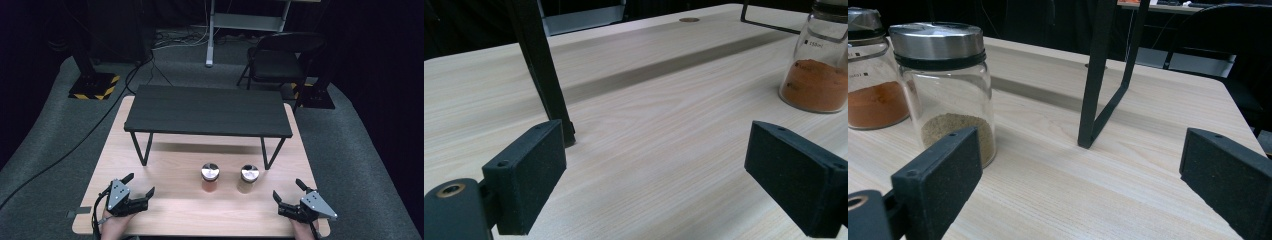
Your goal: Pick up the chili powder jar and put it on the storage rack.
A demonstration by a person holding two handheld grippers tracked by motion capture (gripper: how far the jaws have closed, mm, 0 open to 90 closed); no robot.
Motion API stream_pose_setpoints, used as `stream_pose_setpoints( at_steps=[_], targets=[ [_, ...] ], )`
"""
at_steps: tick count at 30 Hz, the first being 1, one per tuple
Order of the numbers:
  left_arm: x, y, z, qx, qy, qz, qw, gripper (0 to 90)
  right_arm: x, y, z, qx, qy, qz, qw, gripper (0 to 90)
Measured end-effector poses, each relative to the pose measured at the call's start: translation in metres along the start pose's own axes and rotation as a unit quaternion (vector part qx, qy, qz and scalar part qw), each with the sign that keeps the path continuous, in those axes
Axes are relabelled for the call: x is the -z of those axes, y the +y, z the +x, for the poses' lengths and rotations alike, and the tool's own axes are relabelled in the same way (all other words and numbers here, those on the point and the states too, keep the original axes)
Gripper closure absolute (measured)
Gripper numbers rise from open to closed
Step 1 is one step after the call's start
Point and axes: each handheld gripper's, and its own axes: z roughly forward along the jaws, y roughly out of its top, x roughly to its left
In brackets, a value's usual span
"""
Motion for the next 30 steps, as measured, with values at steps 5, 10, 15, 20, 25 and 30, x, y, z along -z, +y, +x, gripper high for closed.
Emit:
stream_pose_setpoints(
  at_steps=[5,10,15,20,25,30],
  targets=[
    [-0.0005,0.0008,0.0017,0.001,-0.004,0.002,1.0,9.6,0.0,0.0007,0.0001,0.002,0.002,0.002,1.0,2.8],
    [-0.0008,0.0014,0.0018,0.001,-0.004,0.004,1.0,9.5,-0.0001,0.0008,-0.0011,0.0,0.004,0.002,1.0,2.9],
    [-0.0008,0.0015,0.0014,0.0,-0.005,0.004,1.0,9.5,-0.0001,0.0018,-0.0012,0.0,0.005,0.005,1.0,3.0],
    [-0.0014,0.002,0.0016,-0.002,-0.006,0.005,1.0,9.7,-0.0001,0.0018,-0.0013,0.0,0.004,0.005,1.0,3.0],
    [-0.0021,0.0024,0.0014,-0.004,-0.007,0.006,0.9999,9.6,-0.0003,0.0022,-0.0011,0.001,0.005,0.007,1.0,3.0],
    [-0.0023,0.0026,0.0004,-0.006,-0.007,0.006,0.9999,9.5,-0.0004,0.0024,-0.0009,0.004,0.005,0.007,1.0,3.1]
  ],
)
